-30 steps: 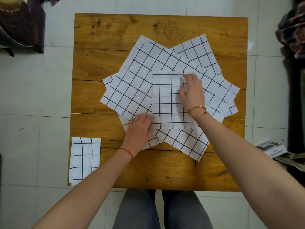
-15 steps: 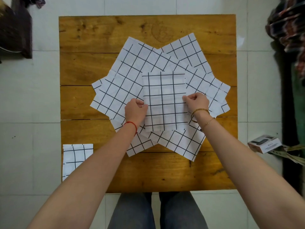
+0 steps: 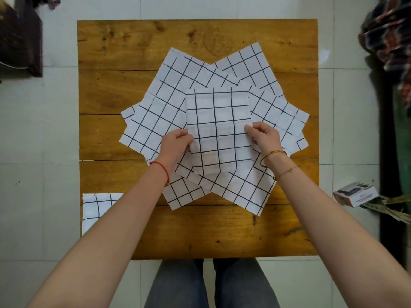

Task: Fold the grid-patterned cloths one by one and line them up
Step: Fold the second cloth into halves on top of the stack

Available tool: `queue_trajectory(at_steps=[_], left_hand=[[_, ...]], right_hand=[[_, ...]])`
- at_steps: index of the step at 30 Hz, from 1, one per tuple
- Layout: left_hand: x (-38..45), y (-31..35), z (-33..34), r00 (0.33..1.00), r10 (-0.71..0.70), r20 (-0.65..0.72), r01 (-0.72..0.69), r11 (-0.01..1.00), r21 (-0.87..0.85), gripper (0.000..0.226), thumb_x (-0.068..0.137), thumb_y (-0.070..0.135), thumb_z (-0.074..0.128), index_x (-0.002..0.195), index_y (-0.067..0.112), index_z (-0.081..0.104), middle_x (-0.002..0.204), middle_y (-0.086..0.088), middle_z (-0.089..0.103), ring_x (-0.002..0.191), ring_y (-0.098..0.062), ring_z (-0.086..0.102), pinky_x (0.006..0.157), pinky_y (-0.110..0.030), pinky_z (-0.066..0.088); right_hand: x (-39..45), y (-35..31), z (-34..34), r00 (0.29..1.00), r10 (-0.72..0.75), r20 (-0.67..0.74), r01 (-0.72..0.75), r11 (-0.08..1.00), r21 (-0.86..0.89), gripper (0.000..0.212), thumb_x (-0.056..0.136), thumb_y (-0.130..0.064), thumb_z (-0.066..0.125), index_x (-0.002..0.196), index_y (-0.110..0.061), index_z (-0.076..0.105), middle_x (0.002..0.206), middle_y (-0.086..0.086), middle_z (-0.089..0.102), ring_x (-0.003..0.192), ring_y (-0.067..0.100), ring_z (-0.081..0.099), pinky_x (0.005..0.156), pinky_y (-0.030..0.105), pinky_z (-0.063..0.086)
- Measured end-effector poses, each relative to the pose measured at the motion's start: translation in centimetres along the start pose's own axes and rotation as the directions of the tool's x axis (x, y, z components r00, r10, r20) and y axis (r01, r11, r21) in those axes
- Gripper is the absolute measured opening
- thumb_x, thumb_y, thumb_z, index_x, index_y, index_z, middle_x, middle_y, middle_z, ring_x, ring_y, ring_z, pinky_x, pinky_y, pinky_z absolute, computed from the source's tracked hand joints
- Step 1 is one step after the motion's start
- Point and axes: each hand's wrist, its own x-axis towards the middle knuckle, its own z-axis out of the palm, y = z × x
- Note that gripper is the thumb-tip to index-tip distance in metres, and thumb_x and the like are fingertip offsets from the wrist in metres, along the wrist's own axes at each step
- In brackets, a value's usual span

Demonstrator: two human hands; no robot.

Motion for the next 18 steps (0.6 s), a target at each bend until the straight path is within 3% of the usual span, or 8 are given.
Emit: queue_trajectory(at_steps=[2, 6, 10, 13, 15, 18], left_hand=[[-0.4, 0.3, -0.2, 1.0, 0.022, -0.02, -0.022, 0.999, -0.028, 0.026, 0.087, 0.011, 0.066, 0.111, 0.001, 0.066, 0.084, -0.004, 0.062, 0.073, -0.014, 0.059, 0.072, -0.023, 0.053], [-1.7, 1.3, -0.8, 0.994, 0.113, -0.007, -0.113, 0.987, -0.114, 0.017, 0.088, 0.019, 0.069, 0.104, 0.014, 0.066, 0.094, -0.006, 0.066, 0.089, -0.015, 0.063, 0.089, -0.03, 0.056], [-3.4, 2.3, -1.2, 0.968, 0.239, -0.073, -0.245, 0.965, -0.097, 0.019, 0.084, 0.025, 0.074, 0.1, 0.016, 0.067, 0.099, -0.004, 0.069, 0.089, -0.007, 0.064, 0.083, -0.02, 0.053], [-4.2, 2.8, -1.3, 0.929, 0.34, -0.146, -0.353, 0.932, -0.082, 0.016, 0.081, 0.027, 0.076, 0.091, 0.017, 0.07, 0.109, 0.003, 0.068, 0.104, -0.002, 0.062, 0.094, -0.028, 0.051], [-4.6, 3.0, -1.3, 0.904, 0.402, -0.149, -0.419, 0.902, -0.107, 0.015, 0.082, 0.025, 0.075, 0.088, 0.013, 0.068, 0.123, 0.007, 0.062, 0.119, -0.001, 0.055, 0.102, -0.035, 0.048], [-5.5, 3.9, -1.2, 0.88, 0.456, -0.132, -0.474, 0.86, -0.189, 0.009, 0.087, 0.014, 0.069, 0.084, 0.011, 0.061, 0.129, 0.004, 0.062, 0.126, -0.003, 0.051, 0.102, -0.025, 0.045]], right_hand=[[-0.1, -0.1, -0.1, 0.999, -0.037, 0.003, 0.037, 0.999, 0.026, 0.011, 0.084, -0.019, 0.07, 0.087, -0.012, 0.062, 0.074, 0.0, 0.051, 0.071, 0.011, 0.048, 0.073, 0.023, 0.045], [-0.6, -0.7, -0.4, 0.993, -0.118, -0.024, 0.119, 0.991, 0.062, 0.016, 0.085, -0.026, 0.069, 0.088, -0.01, 0.068, 0.077, 0.001, 0.058, 0.076, 0.013, 0.053, 0.077, 0.026, 0.047], [-1.1, -1.5, -0.5, 0.976, -0.188, -0.114, 0.198, 0.976, 0.091, 0.017, 0.087, -0.023, 0.068, 0.09, -0.006, 0.068, 0.078, -0.001, 0.061, 0.074, 0.008, 0.054, 0.074, 0.021, 0.047], [-1.6, -2.1, -0.4, 0.953, -0.238, -0.186, 0.256, 0.964, 0.078, 0.013, 0.086, -0.023, 0.069, 0.087, -0.01, 0.067, 0.101, 0.005, 0.065, 0.09, 0.006, 0.058, 0.083, 0.021, 0.048], [-2.2, -2.8, -0.4, 0.945, -0.262, -0.194, 0.285, 0.953, 0.101, 0.01, 0.087, -0.02, 0.067, 0.079, -0.015, 0.064, 0.118, 0.0, 0.062, 0.104, -0.002, 0.056, 0.086, 0.011, 0.044], [-2.8, -3.7, -0.4, 0.937, -0.304, -0.171, 0.332, 0.927, 0.173, 0.014, 0.089, -0.015, 0.062, 0.076, -0.012, 0.061, 0.124, -0.002, 0.063, 0.116, 0.002, 0.056, 0.09, 0.01, 0.043]])
